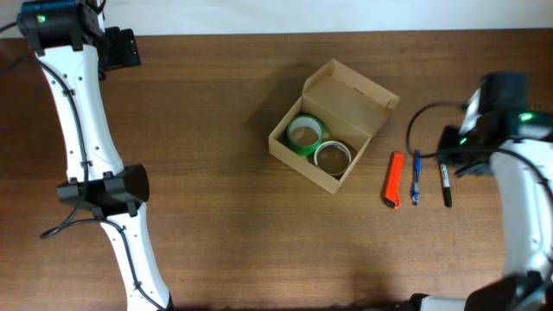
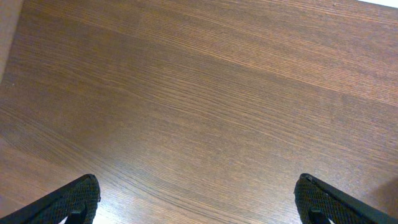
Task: Pack container
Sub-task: 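Move the right gripper to the orange box cutter and grasp it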
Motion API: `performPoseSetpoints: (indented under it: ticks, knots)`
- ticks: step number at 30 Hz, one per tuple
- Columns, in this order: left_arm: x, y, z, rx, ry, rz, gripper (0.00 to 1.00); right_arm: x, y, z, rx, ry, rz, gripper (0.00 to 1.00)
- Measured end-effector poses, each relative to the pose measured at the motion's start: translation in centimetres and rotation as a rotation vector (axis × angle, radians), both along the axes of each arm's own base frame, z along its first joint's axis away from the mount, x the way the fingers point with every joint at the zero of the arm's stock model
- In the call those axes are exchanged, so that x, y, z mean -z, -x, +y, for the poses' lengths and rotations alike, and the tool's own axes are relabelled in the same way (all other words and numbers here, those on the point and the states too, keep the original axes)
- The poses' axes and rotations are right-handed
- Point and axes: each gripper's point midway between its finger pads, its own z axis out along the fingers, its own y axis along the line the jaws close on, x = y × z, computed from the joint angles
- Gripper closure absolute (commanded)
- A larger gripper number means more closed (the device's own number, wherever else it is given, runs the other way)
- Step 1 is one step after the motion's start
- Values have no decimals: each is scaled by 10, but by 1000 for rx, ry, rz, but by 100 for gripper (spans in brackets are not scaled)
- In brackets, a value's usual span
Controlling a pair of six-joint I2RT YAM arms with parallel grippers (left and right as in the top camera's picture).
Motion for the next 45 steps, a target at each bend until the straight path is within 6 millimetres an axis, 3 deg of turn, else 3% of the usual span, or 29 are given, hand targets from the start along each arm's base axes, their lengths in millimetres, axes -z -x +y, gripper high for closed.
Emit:
performPoseSetpoints:
  ticks: [2,6,14,18,23,31,33,36,37,45]
  knots:
    - [0,0,0,1,0,0,0,34,13,6,21,-35,68,56]
    - [0,0,0,0,0,0,0,66,24,15,41,-94,128,54]
    - [0,0,0,0,0,0,0,85,3,21,58,-132,103,54]
    - [0,0,0,0,0,0,0,101,-9,36,15,-135,113,55]
    - [0,0,0,0,0,0,0,125,-12,54,-41,-137,167,55]
    - [0,0,0,0,0,0,0,159,-9,56,-38,-146,246,56]
    - [0,0,0,0,0,0,0,159,-10,56,-39,-146,246,65]
    - [0,0,0,0,0,0,0,160,-10,54,-33,-143,245,88]
    - [0,0,0,0,0,0,0,160,-11,54,-33,-144,243,92]
    - [0,0,0,0,0,0,0,159,-15,57,-25,-164,227,94]
